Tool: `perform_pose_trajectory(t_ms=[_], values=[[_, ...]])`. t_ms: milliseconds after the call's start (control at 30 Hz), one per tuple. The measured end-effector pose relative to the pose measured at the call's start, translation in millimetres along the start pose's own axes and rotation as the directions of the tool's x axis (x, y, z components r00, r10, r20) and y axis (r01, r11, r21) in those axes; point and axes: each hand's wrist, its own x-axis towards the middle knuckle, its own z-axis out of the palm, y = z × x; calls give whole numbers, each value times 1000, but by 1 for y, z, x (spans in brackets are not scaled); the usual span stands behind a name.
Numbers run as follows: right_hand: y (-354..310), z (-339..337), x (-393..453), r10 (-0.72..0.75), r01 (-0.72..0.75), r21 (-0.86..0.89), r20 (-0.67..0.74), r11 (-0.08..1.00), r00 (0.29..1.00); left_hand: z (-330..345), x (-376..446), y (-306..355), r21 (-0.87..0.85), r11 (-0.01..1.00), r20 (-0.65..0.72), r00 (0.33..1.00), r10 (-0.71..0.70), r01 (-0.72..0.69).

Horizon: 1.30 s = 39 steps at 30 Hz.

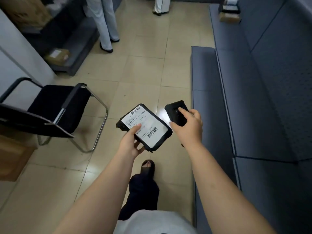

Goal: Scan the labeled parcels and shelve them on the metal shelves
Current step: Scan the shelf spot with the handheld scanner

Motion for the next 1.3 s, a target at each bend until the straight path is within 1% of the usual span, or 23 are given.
perform_pose_trajectory(t_ms=[133, 233, 333, 500, 600, 733, 867, 1000, 1167, 1300], values=[[-23, 30, 117, -22, 22, 6, -38, 1000, 999, 70, 78, 77, 16, 1000, 39, 999, -27, 26], [-43, 48, 198, -10, 11, 29, -63, 1000, 998, 124, 130, 141, 81, 996, 80, 996, -31, 24], [-60, 59, 268, 13, -12, 2, -74, 1000, 997, 177, 176, 194, 105, 994, 109, 994, -25, 14], [-75, 77, 390, 12, -17, -57, -79, 998, 997, 262, 245, 251, 117, 992, 176, 982, -74, 54], [-77, 86, 478, 1, -8, -92, -77, 996, 997, 322, 297, 284, 121, 991, 177, 981, -76, 55], [-78, 93, 607, -18, 11, -80, -84, 997, 996, 412, 363, 336, 82, 996, 174, 984, -49, 35], [-92, 91, 727, -10, 4, -81, -73, 997, 997, 494, 417, 398, 95, 995, 109, 994, -17, 6], [-104, 92, 824, 10, -17, -78, -93, 997, 996, 563, 471, 448, 86, 995, 130, 991, 31, -43], [-99, 104, 932, 37, -51, -102, -135, 993, 990, 652, 549, 494, 127, 992, 173, 984, -31, 9], [-89, 112, 1028, 102, -126, -104, -213, 987, 972, 738, 620, 537, 227, 972, 209, 973, -103, 54]])
